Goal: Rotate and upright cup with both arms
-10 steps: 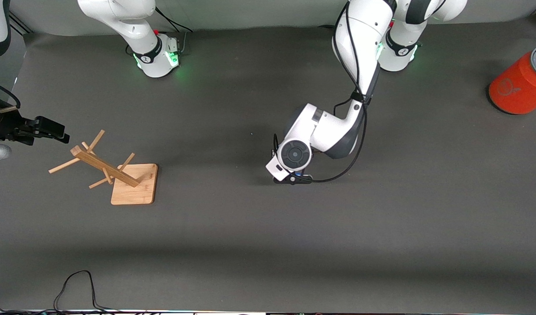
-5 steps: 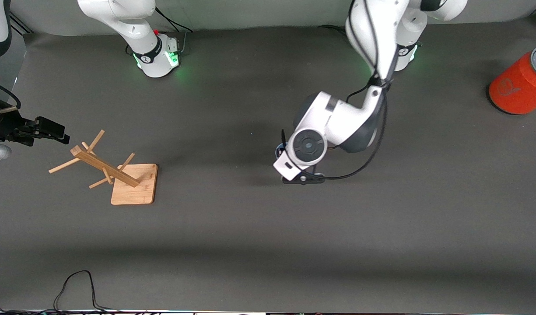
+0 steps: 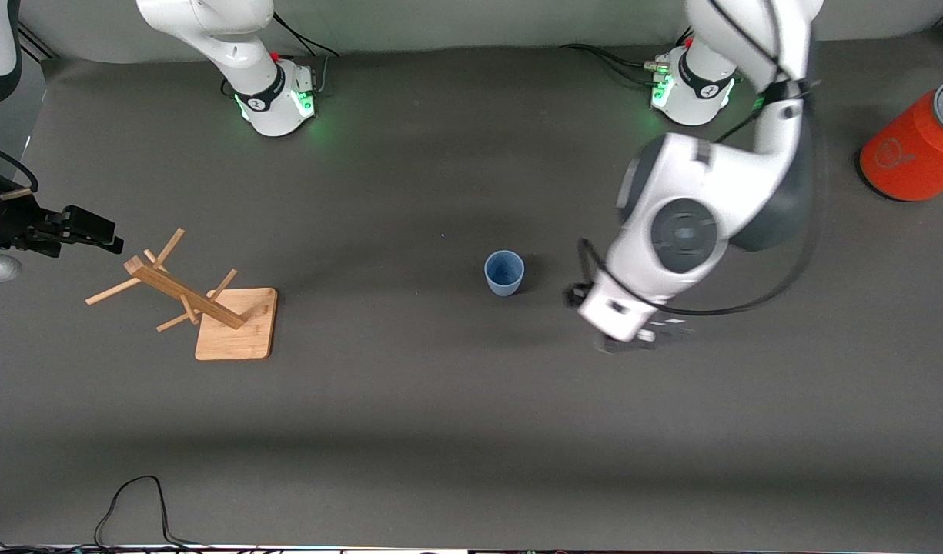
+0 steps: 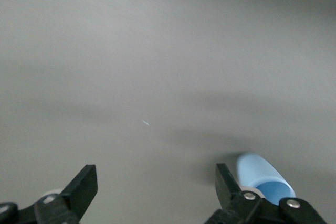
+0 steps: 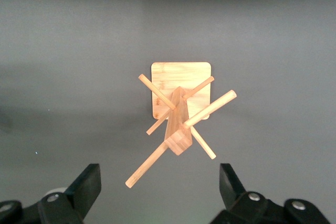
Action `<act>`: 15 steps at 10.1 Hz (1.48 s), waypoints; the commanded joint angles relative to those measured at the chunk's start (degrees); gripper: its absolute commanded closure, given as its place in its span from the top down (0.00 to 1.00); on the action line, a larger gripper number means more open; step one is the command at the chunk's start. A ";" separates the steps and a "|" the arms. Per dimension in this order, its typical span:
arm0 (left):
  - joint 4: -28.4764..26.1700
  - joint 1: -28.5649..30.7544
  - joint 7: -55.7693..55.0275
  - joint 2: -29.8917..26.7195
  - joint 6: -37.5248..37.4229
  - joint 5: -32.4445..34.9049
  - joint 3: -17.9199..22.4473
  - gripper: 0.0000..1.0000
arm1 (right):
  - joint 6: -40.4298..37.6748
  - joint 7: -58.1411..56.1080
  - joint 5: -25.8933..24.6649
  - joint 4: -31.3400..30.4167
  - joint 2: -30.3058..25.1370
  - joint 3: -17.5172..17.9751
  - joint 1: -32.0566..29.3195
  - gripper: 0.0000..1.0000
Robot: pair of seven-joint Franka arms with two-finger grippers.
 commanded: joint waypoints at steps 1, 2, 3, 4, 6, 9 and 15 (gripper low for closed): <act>-2.01 2.02 5.25 -3.35 -1.01 4.74 1.39 1.00 | 0.79 -0.32 -0.57 -0.73 -0.63 -0.48 0.79 1.00; -1.92 5.17 10.43 -4.92 -2.41 4.75 1.91 1.00 | 0.87 -0.32 -0.57 -0.73 -0.54 -0.48 0.79 1.00; -2.09 8.86 16.14 -7.29 -4.17 4.32 1.92 1.00 | 0.87 -0.23 -0.57 -0.73 -0.54 -0.48 0.79 1.00; -2.01 11.33 19.59 -9.05 -6.19 4.05 1.92 1.00 | 0.87 -0.23 -0.57 -0.73 -0.63 -0.48 0.79 1.00; -2.01 14.16 20.59 -12.48 -8.13 4.14 1.92 1.00 | 0.87 -0.23 -0.57 -0.73 -0.54 -0.48 0.79 1.00; -2.71 16.36 22.52 -16.44 -9.46 4.84 2.18 1.00 | 0.87 -0.23 -0.57 -0.73 -0.54 -0.48 0.79 1.00; -18.16 27.88 26.58 -26.99 -1.91 10.97 -12.83 1.00 | 0.87 -0.23 -0.57 -0.64 -0.19 -0.48 0.79 1.00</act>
